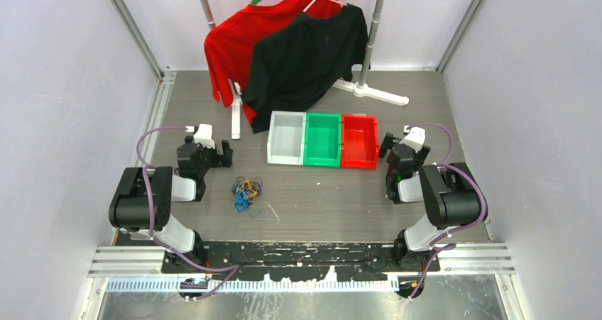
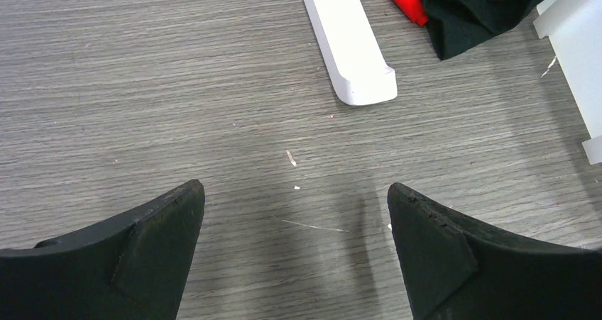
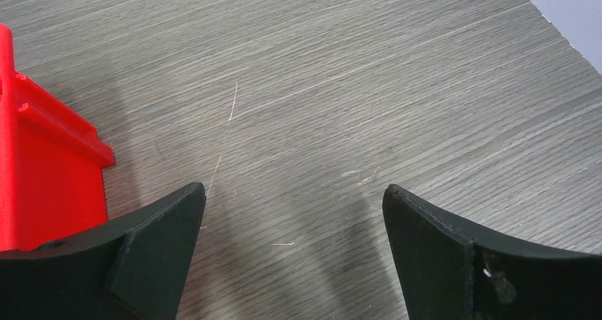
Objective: Untangle the cables
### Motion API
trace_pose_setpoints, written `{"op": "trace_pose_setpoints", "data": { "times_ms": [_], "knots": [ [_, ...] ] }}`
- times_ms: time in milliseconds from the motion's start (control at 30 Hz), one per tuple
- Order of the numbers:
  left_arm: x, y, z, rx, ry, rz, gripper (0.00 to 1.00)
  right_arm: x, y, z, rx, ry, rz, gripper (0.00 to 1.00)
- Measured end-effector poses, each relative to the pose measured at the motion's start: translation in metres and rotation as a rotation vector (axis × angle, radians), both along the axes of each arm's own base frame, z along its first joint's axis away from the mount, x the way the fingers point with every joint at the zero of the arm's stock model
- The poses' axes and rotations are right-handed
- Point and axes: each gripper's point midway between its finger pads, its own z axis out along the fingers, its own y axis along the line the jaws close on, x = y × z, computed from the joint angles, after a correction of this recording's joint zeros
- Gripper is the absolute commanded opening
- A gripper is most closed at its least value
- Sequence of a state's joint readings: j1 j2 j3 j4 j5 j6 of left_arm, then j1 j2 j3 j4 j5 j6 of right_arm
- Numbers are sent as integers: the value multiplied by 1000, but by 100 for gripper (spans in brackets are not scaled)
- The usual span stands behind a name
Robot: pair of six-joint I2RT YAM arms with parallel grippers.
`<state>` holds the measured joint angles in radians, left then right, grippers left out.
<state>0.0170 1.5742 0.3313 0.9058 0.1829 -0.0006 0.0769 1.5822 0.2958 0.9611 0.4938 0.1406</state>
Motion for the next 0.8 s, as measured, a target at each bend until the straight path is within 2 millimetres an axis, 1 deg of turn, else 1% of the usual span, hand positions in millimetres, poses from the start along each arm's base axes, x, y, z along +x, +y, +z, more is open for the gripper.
{"op": "trace_pose_setpoints", "data": {
  "times_ms": [400, 600, 667, 700, 767, 800],
  "knots": [
    [0, 0, 0, 0, 0, 0, 100, 1, 1, -1, 4, 5, 10, 100],
    [0, 1, 0, -1, 1, 1, 99, 0, -5, 1, 14, 8, -23, 100],
    [-1, 2, 0, -6, 21, 1, 99, -4, -9, 10, 5, 14, -55, 100],
    [0, 2, 3, -11, 40, 4, 99, -6, -11, 20, 5, 6, -77, 100],
    [8, 3, 17, -16, 60, 4, 100, -6, -14, 46, 29, -40, -117, 100],
    [15, 3, 29, -15, 65, -3, 99, -5, -15, 66, 57, -77, -142, 100]
  ]
}}
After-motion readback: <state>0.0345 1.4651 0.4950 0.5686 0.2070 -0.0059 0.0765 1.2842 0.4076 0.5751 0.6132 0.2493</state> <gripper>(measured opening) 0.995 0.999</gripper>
